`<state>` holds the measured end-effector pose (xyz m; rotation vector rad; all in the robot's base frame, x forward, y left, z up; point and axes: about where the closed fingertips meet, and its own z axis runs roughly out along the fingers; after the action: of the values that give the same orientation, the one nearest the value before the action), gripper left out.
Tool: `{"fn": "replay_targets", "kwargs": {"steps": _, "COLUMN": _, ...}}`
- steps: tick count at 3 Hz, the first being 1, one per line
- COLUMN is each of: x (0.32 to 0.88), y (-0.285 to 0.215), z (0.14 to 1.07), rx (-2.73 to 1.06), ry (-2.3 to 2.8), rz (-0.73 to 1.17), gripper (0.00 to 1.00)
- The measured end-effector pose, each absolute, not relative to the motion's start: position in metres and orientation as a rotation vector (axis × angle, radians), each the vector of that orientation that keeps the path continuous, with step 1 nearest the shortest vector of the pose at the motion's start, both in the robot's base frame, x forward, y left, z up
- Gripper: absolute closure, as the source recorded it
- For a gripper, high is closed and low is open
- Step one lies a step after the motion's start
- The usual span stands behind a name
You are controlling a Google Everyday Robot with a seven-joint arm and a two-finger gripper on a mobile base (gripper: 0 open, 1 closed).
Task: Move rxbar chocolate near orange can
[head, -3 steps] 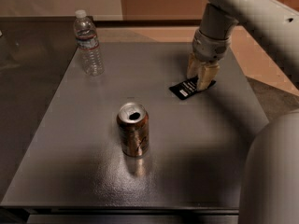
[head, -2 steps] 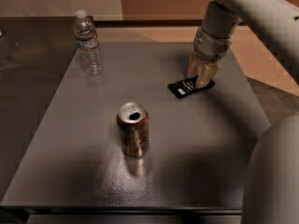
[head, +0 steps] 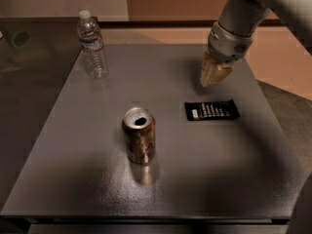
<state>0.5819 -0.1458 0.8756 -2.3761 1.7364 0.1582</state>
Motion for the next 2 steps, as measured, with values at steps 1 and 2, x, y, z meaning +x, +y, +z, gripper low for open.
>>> {"fn": "replay_targets", "kwargs": {"steps": 1, "x": 0.555, "y": -0.140, "z": 0.890, "rx": -2.349, "ry": 1.731, "rz": 0.192, "gripper": 1.00}}
{"fn": "replay_targets", "kwargs": {"steps": 2, "x": 0.537, "y": -0.144, "z": 0.897, "rx": -2.282, "ry": 1.800, "rz": 0.223, "gripper": 0.83}}
